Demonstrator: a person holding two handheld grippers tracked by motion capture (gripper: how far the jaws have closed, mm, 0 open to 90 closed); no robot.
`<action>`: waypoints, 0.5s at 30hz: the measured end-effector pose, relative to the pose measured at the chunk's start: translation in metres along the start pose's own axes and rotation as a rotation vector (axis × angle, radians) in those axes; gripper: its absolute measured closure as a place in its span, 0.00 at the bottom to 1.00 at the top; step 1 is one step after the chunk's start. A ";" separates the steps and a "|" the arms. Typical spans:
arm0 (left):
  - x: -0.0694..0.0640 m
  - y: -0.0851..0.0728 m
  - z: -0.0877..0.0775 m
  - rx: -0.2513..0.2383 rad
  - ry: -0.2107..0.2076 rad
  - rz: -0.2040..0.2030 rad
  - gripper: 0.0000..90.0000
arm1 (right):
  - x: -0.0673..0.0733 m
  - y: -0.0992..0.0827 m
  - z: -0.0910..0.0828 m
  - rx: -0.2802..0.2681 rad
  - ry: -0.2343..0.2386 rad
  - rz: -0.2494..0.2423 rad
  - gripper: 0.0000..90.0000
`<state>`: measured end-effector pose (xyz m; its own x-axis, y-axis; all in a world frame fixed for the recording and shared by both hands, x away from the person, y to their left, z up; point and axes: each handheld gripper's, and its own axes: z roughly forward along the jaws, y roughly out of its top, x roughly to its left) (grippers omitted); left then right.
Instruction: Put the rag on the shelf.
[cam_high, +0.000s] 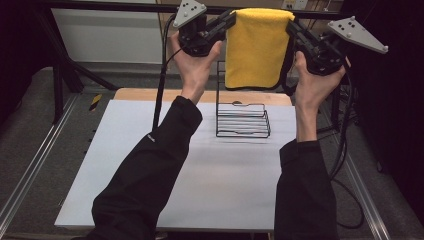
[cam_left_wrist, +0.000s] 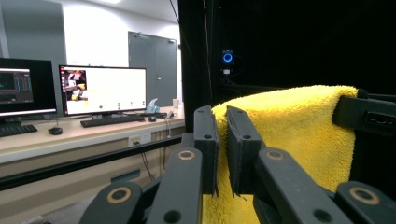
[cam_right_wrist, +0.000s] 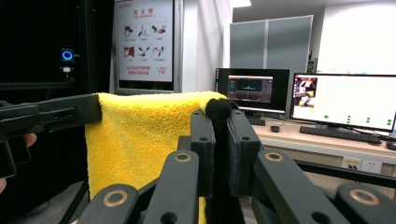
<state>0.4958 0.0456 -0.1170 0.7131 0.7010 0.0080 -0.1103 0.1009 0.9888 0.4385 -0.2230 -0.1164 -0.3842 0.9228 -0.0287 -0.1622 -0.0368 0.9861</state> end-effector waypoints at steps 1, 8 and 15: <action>0.000 0.001 0.001 0.001 0.004 0.004 0.93 | -0.001 0.001 0.001 -0.001 -0.001 0.001 0.92; 0.005 0.006 0.009 0.003 0.022 0.013 0.93 | -0.005 0.004 0.011 -0.003 -0.001 0.005 0.92; 0.011 0.008 0.018 0.005 0.031 0.023 0.93 | -0.011 0.005 0.023 0.002 -0.009 0.004 0.92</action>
<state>0.5151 0.0412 -0.1063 0.6887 0.7246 0.0263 -0.1227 0.0806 0.9892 0.4628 -0.2248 -0.1074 -0.3770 0.9259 -0.0239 -0.1588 -0.0392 0.9865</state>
